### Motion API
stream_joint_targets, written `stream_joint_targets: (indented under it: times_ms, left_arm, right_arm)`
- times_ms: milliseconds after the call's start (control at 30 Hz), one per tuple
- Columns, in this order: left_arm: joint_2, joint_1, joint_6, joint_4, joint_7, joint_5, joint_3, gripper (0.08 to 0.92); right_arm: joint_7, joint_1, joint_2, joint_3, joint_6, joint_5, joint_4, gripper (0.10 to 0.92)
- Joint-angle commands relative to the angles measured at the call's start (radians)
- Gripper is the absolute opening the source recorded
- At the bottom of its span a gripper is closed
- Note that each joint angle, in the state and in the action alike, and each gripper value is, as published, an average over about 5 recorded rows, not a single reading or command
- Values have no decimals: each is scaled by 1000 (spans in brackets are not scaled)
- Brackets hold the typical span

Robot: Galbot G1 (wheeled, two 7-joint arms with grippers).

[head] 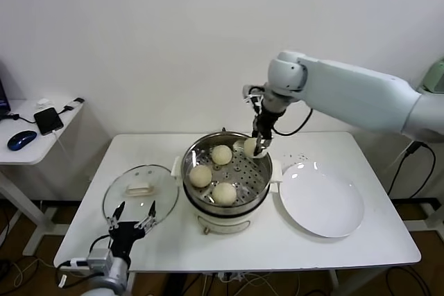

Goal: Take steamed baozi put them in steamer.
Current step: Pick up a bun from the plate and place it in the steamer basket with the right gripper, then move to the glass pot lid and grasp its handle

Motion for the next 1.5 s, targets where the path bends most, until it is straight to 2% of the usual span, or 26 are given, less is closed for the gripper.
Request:
stream_joint_targets:
  times_ms: [33, 300, 767, 867, 1000, 1133, 1233, 1367, 1500]
  left_arm:
    - [20, -1, 0, -5, 0, -2, -1, 823]
    - [23, -1, 1, -5, 1, -6, -1, 823]
    - [23, 1, 0, -6, 1, -6, 1, 823]
    - [22, 3, 0, -7, 0, -5, 2, 823]
    - [19, 5, -1, -8, 0, -2, 2, 823]
    - [13, 13, 5, -22, 3, -10, -1, 823]
    - [7, 17, -14, -32, -10, -38, -1, 823]
    - [-13, 8, -66, -51, -89, -144, 6, 823]
    - [-15, 1, -78, -58, -122, -193, 16, 823]
  right_arm:
    - [59, -41, 84, -64, -87, 44, -3, 526]
    - [112, -142, 108, -39, -135, -32, -22, 526]
    - [114, -165, 78, -9, -118, -129, -32, 540]
    - [117, -165, 66, -2, -115, -133, -27, 583]
    - [118, -168, 52, 16, -108, -134, -19, 696]
    - [116, -155, -59, 158, -103, -132, 51, 792]
    - [135, -187, -149, 333, -85, -137, 102, 818]
    - [261, -322, -241, 642, -45, -91, 156, 822]
    - [462, -582, -331, 966, 128, 14, 226, 823]
